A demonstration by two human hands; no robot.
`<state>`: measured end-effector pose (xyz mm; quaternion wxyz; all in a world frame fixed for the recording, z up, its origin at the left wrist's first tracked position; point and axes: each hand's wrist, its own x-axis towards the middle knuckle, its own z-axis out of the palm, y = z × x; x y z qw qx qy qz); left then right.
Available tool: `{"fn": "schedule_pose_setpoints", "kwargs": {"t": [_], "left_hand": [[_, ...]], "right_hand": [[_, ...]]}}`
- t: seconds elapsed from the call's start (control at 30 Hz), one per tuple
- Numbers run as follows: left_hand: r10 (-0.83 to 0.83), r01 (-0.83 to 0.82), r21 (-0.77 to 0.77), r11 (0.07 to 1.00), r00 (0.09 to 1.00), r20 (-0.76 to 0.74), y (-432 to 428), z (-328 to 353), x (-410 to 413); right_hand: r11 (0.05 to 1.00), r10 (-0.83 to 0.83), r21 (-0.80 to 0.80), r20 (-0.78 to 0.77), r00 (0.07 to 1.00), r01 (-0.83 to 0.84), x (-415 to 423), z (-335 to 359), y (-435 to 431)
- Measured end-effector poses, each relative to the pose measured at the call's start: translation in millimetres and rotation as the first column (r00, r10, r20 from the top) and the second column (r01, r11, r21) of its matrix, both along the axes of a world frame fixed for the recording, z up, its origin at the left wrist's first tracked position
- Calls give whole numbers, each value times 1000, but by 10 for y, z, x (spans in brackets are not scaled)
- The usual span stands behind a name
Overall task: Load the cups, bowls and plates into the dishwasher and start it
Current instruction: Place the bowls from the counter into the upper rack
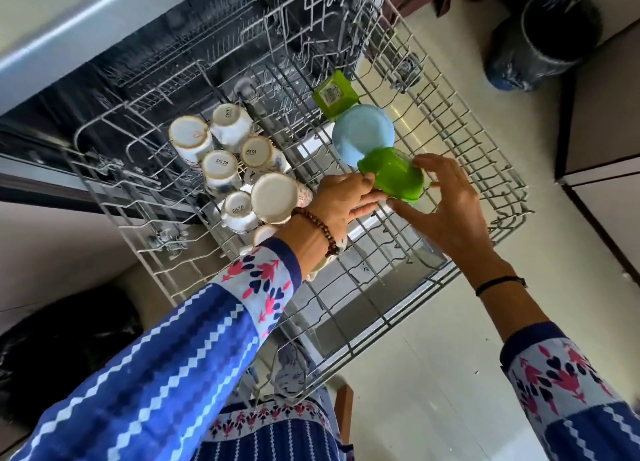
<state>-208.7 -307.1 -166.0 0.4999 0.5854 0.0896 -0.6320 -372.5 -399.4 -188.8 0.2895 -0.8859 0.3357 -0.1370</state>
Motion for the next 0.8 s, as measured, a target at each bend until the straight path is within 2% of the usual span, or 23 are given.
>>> {"fn": "schedule_pose_setpoints", "kwargs": {"t": [0.13,0.3,0.4,0.53,0.67,0.8], "left_hand": [[-115,116,-25,993,992,57,-5,-24,-19],[-190,192,-5,981,975,114,-90,-27,-125],[-167,167,6,986,981,94,-115,-75,-156],[-185,179,53,982,969,164,-164,-176,-141],[-275,246,135,960,918,286,-175,-279,-68],[-226,211,89,973,944,240,-106,-272,-18]], "right_hand": [[933,-110,328,-125,986,145,-17,146,-14],[919,-52,370,-235,971,139,12,91,-133],[942,-25,317,-257,966,109,47,-17,-181],[984,-35,155,-290,956,83,125,-160,-182],[994,-112,-28,-416,902,110,248,-248,-164],[989,-118,-138,-511,851,55,308,-364,-126]]}}
